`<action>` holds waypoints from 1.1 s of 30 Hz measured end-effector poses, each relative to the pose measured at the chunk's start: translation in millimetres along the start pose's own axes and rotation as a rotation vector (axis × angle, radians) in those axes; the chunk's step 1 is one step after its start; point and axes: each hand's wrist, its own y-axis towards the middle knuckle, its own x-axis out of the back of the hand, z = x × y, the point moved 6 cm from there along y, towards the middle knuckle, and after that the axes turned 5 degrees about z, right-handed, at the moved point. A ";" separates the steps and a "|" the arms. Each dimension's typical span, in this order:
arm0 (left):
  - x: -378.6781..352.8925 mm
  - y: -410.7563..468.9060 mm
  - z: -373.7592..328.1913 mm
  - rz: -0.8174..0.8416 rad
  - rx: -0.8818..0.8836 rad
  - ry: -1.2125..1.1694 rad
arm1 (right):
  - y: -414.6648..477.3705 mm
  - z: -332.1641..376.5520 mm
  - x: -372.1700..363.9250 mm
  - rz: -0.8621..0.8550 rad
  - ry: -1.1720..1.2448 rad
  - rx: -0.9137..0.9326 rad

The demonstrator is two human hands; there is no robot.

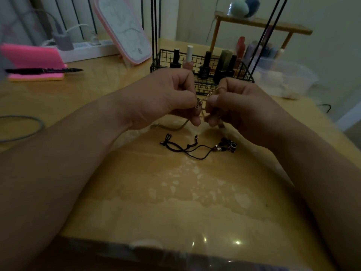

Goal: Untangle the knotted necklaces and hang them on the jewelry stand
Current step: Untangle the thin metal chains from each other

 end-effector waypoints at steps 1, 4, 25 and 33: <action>-1.1 -0.2 0.0 0.007 0.002 -0.003 | -0.1 0.8 0.6 -0.008 -0.023 0.001; -3.2 -1.3 -1.0 0.008 0.009 0.018 | -1.9 3.0 0.7 -0.019 -0.096 0.002; 1.2 -2.3 -1.6 -0.013 -0.002 0.150 | -5.6 6.8 -5.5 -0.024 -0.201 -0.023; 2.3 -1.4 0.6 -0.043 0.028 0.144 | -4.3 5.2 -3.0 -0.052 -0.185 -0.014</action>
